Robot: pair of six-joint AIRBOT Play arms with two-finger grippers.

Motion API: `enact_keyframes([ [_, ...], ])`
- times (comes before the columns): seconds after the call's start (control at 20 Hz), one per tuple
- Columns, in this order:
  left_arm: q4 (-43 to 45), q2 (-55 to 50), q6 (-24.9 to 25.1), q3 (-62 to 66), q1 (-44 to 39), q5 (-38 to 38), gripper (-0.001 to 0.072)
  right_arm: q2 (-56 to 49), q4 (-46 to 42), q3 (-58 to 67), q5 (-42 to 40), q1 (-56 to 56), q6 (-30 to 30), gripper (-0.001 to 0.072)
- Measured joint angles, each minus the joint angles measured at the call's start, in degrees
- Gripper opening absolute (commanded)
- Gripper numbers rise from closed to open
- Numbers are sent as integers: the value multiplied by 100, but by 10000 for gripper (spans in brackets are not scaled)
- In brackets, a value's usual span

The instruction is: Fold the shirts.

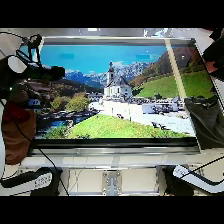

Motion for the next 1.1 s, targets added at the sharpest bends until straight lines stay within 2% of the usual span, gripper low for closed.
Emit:
enact_keyframes([
  [0.35, 107, -2, 2, 0, 22, 188, 30, 0, 131, 0, -417, 0, 11, 18],
  [0.4, 118, -7, 2, 0, 22, 203, 184, 0, 136, 0, -442, 0, 13, 39],
  [0.45, 164, -15, 2, 0, 28, 249, 523, 0, 153, 0, -466, 0, 15, 84],
  [0.5, 286, -26, 2, 0, 39, 339, 700, 0, 155, 0, -487, 0, 15, 131],
  [0.55, 452, -35, -22, 0, 66, 455, 699, 0, 160, 0, -498, 0, 15, 157],
  [0.65, 1023, -48, -498, 0, 210, 809, 700, 0, 188, 0, -520, 0, 15, 156],
  [0.8, 1982, -94, -2114, 0, 841, 1193, 700, 0, 411, 0, -533, 0, 24, 156],
  [0.9, 2247, -160, -3167, 0, 1449, 1296, 700, 0, 664, 0, -562, 0, 24, 155],
  [1.0, 2282, -273, -3840, 0, 2035, 1318, 699, 0, 981, 0, -623, 0, 24, 155],
  [1.1, 2251, -452, -4238, 0, 2507, 1285, 700, 0, 1300, 0, -713, 0, 37, 156],
])
